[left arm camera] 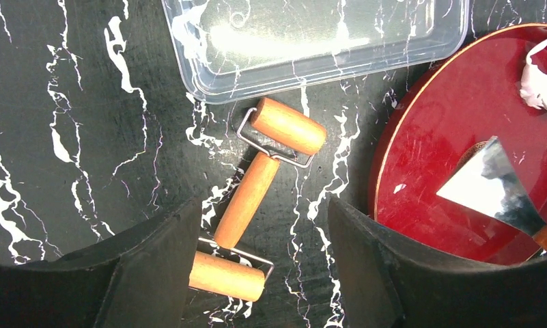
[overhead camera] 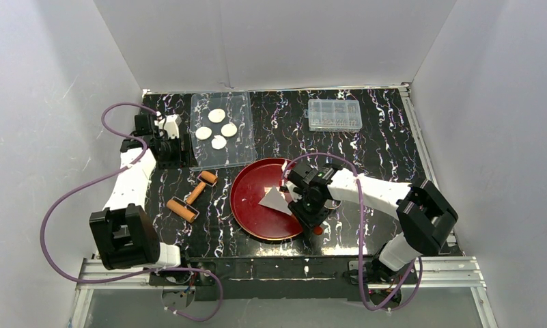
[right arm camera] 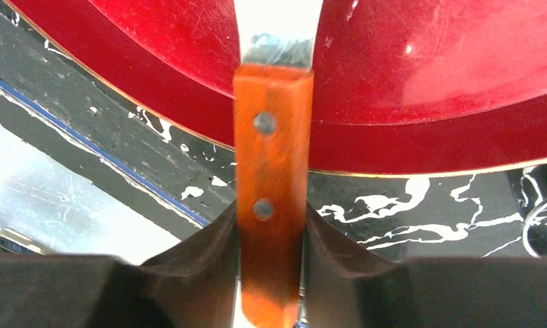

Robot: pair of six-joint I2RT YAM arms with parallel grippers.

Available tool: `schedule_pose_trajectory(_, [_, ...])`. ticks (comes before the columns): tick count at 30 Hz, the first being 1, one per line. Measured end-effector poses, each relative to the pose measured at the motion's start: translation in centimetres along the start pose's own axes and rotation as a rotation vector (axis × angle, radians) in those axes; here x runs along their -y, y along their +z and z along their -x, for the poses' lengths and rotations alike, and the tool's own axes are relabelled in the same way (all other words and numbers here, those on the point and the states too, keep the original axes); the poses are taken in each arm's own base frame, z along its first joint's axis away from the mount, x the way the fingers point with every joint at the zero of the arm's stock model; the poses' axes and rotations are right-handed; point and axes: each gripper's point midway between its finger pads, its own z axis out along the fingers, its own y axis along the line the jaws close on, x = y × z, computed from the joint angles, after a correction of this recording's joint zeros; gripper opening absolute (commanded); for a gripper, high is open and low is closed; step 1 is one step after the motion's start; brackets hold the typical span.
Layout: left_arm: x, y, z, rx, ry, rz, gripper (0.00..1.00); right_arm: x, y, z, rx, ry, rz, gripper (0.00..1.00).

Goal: Roll out the dumpling wrappers from the dough
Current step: Place the spatula on the work surface, then reset both arms

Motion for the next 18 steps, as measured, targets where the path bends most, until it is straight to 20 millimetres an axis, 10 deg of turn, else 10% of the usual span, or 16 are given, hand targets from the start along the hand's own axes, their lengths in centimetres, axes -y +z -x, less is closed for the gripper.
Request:
schedule_pose_trajectory(11, [0.5,-0.8,0.0,0.03,0.014,-0.008,0.74,0.6,-1.8,1.3,0.052,0.042,-0.097,0.8])
schedule_pose_trajectory(18, [2.7,-3.2,0.2,0.121,0.076,-0.086,0.92,0.1,-9.1,5.4,0.444,0.008,-0.134,0.84])
